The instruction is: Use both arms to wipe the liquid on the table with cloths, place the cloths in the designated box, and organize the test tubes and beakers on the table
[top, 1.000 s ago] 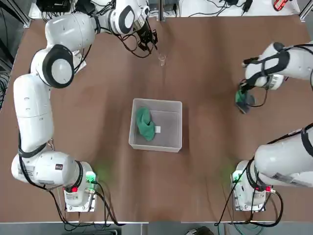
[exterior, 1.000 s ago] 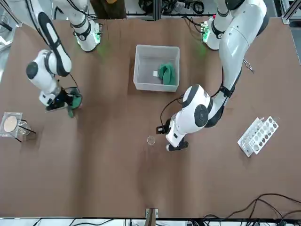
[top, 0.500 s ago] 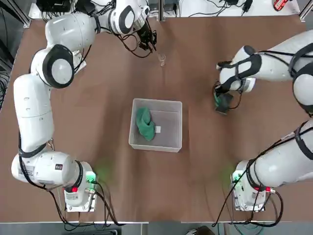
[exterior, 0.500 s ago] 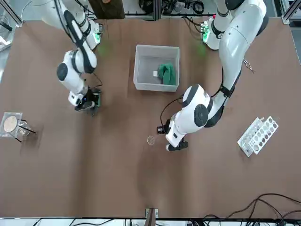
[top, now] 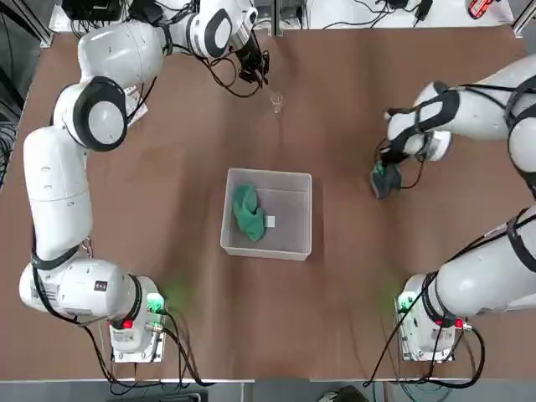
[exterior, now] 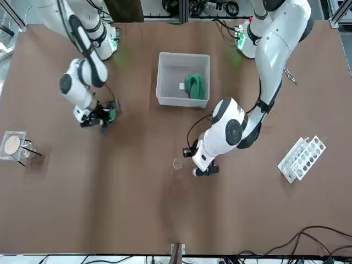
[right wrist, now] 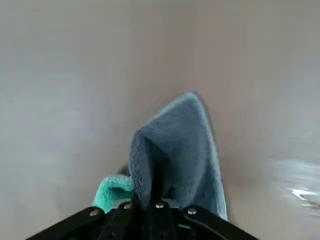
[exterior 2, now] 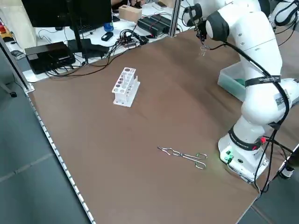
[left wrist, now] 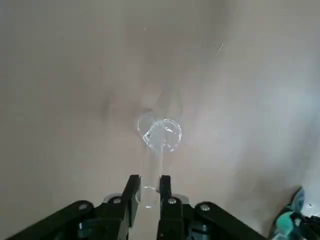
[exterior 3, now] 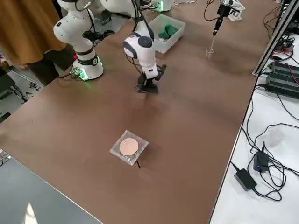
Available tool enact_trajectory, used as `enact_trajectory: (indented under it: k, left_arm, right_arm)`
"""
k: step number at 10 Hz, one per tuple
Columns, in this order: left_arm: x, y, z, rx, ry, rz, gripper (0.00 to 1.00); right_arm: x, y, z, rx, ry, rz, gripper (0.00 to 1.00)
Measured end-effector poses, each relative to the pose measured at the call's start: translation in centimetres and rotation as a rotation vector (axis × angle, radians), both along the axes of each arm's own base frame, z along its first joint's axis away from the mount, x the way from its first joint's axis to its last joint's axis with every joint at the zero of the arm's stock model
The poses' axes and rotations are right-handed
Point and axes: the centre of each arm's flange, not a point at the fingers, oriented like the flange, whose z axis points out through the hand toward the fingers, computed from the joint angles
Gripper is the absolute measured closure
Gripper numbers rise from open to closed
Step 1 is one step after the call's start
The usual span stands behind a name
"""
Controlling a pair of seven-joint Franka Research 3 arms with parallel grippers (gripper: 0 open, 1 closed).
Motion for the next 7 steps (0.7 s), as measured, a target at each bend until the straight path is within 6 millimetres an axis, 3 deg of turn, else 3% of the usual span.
enact_trajectory:
  k: [2, 3, 5, 7]
  left_arm:
    - [0.0, 0.0, 1.3, 0.001, -0.012, 0.003, 0.79]
    - [-0.1, 0.0, 2.5, 0.010, -0.013, 0.000, 0.79]
    - [-0.8, 0.2, 5.4, 0.042, -0.007, -0.021, 0.79]
    - [-1.8, 1.1, 10.4, 0.091, -0.016, -0.039, 0.79]
  right_arm:
    - [-0.2, -7.6, 0.2, 0.002, -0.032, -0.001, 0.93]
    - [0.5, -9.8, 0.8, -0.005, -0.066, 0.016, 0.93]
    - [3.9, -9.8, 3.3, -0.018, -0.149, 0.059, 0.93]
    - [8.4, -6.9, 6.7, -0.010, -0.225, 0.130, 0.93]
